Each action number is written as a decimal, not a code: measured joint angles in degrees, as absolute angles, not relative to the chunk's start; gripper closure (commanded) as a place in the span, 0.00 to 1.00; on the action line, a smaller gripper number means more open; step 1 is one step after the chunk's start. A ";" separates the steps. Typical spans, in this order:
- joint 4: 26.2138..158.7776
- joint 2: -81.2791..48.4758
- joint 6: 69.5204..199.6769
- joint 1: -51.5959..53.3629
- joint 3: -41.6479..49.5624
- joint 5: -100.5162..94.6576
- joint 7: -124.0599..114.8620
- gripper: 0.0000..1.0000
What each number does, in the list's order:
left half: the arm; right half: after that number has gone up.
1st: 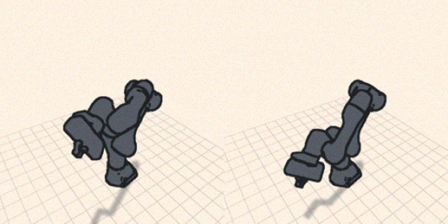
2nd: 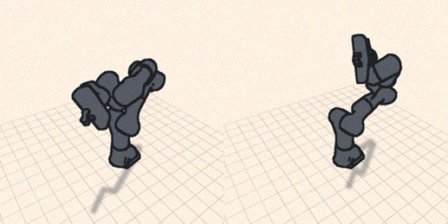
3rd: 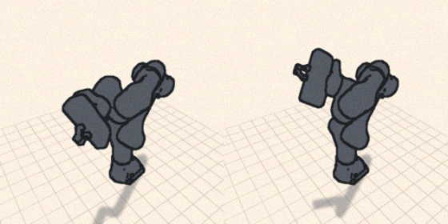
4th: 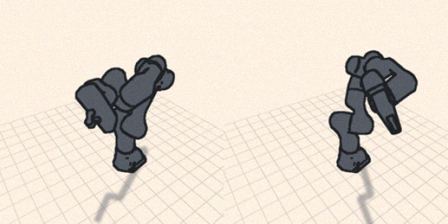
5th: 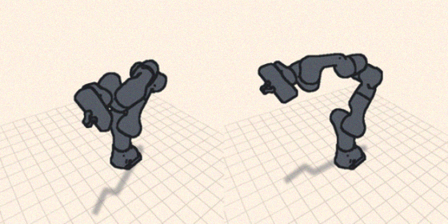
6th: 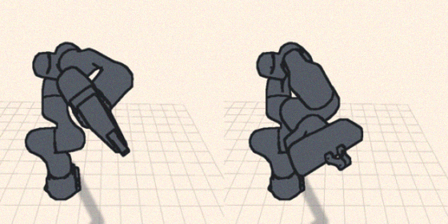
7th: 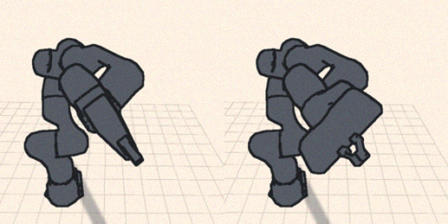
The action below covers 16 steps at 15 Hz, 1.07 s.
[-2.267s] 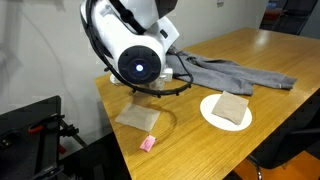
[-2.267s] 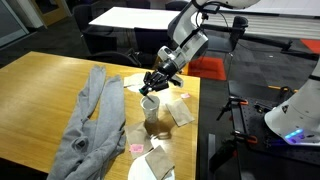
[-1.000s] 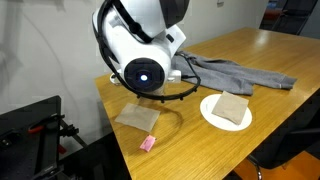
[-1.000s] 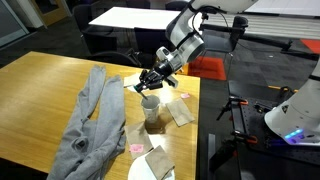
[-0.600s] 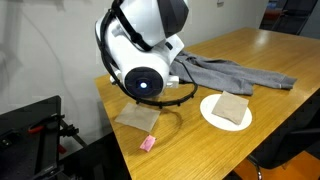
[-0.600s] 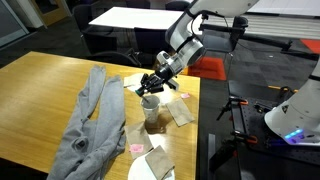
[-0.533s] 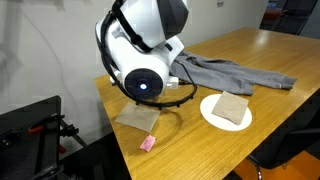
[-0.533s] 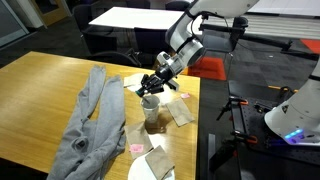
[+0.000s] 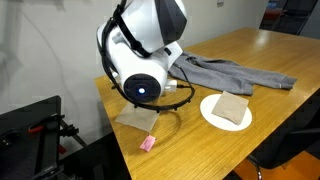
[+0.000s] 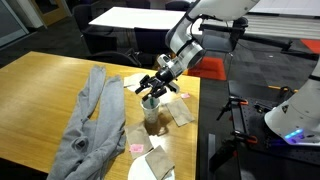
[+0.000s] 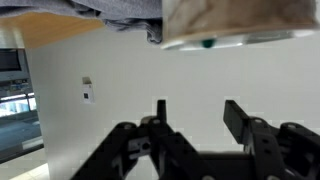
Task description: Put the marker in the cup
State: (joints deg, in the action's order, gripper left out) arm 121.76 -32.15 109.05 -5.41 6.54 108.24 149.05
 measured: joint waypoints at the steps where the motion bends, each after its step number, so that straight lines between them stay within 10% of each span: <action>1: 121.76 -32.05 109.00 -5.35 6.54 108.24 149.05 0.00; 16: 129.50 -12.89 109.24 -2.08 6.32 105.18 146.53 0.00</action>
State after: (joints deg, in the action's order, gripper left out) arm 129.50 -12.89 109.24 -2.08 6.32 105.18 146.53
